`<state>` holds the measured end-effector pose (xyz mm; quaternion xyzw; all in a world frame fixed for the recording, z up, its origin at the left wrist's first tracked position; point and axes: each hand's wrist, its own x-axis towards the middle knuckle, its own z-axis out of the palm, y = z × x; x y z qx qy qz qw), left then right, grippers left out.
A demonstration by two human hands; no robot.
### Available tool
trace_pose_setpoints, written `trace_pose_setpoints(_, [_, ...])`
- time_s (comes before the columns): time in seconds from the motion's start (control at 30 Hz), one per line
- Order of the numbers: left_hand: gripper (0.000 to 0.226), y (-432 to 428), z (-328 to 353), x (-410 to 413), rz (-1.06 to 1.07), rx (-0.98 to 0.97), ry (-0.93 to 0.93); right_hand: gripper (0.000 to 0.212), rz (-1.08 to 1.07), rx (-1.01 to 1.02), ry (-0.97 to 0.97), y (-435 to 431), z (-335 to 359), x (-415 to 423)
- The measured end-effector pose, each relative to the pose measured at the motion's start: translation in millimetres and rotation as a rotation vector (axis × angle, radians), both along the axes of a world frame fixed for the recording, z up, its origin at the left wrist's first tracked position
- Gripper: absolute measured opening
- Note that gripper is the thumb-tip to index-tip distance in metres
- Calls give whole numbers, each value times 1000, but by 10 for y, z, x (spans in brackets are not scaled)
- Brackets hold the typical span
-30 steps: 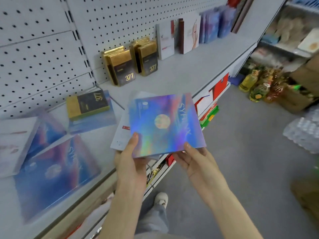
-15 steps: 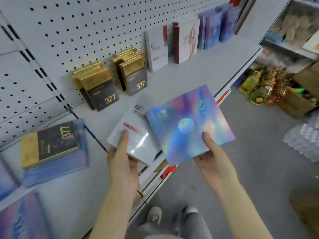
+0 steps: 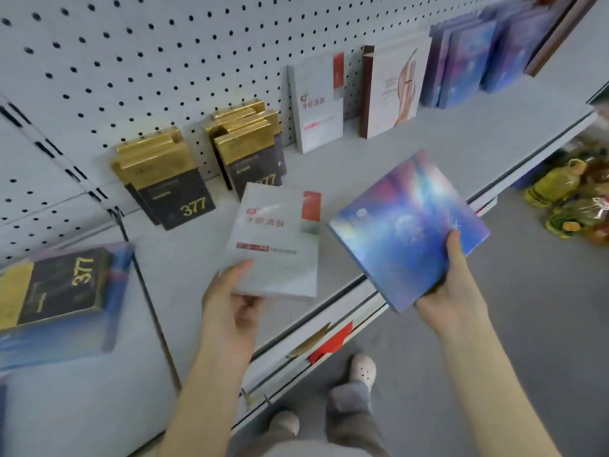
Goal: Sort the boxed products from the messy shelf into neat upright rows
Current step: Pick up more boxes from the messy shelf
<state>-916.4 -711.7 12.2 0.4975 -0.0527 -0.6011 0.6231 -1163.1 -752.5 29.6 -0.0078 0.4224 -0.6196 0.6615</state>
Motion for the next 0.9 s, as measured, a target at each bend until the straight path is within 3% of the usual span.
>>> trace_pose_setpoints(0.3, [51, -699, -83, -918, -47, -106, -84, 39, 190, 64, -68, -1004, -170, -839])
trace_pose_setpoints(0.57, [31, -1138, -343, -1333, 91, -16, -292, 39, 343, -129, 233, -1673, -105, -1213])
trace_pose_setpoints(0.7, [19, -1373, -425, -1330, 88, -124, -397, 29, 424, -163, 437, -1948, -96, -1228])
trace_pose_setpoints(0.9, [19, -2007, -448, -1163, 47, -148, -718, 19, 494, -274, 593, -2251, -110, -1199])
